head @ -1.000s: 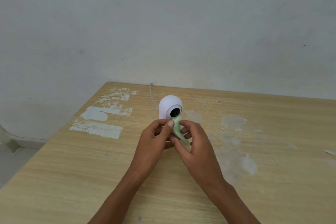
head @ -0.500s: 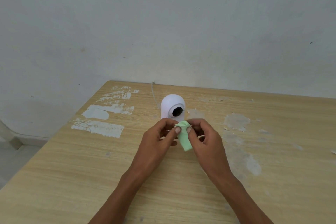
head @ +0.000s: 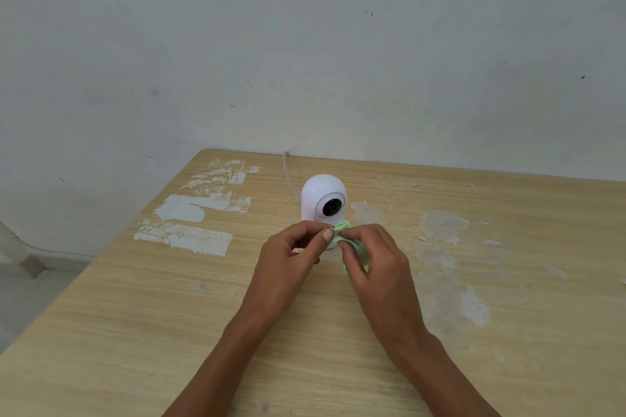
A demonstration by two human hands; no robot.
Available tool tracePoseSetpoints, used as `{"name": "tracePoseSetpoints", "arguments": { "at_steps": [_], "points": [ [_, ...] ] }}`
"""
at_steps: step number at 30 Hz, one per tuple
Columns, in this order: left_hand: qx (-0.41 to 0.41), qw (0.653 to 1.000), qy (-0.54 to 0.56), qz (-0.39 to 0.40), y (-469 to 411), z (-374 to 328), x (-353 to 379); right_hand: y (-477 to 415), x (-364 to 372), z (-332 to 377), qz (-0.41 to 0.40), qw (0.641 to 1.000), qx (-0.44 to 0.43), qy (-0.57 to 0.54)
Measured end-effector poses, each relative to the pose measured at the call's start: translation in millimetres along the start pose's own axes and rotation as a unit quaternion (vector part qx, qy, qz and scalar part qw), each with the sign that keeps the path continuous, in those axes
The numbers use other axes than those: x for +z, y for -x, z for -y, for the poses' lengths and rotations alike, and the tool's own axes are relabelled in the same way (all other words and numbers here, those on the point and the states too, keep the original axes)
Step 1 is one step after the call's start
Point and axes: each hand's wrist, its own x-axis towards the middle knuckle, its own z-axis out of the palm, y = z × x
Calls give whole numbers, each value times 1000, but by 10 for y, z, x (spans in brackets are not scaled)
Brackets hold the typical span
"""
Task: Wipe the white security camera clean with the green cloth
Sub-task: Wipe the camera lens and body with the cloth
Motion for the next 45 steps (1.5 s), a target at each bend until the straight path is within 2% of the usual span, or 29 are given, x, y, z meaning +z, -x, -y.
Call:
{"name": "tracePoseSetpoints", "arguments": {
  "at_steps": [4,6,9,12,20,27,33,38,42,45],
  "points": [
    [46,989,-72,-124,-57,23,-83,-57,2,6,-48,999,8,-18],
    [51,983,-104,-146,-96,60,-105,-92,38,14,-65,998,0,-6],
    [38,985,-130,-108,-136,136,-78,-144,122,17,-83,996,-2,16],
    [58,985,-137,-86,-159,170,-60,-197,195,22,-104,994,-5,23],
    [69,983,-140,-97,-228,227,-95,-209,307,-66,-87,991,-43,92],
    [79,986,-111,-93,-247,221,-70,-265,290,-75,-104,994,-3,43],
    [79,987,-107,-94,-247,217,-76,-219,339,-79,-84,991,-41,94],
    [78,986,-112,-93,-246,225,-77,-228,311,-93,-95,993,-7,64],
    [78,986,-112,-94,-244,221,-74,-291,321,-30,-111,990,-42,70],
    [79,986,-112,-93,-239,215,-77,-239,343,-34,-80,990,-60,104]
  ]
}}
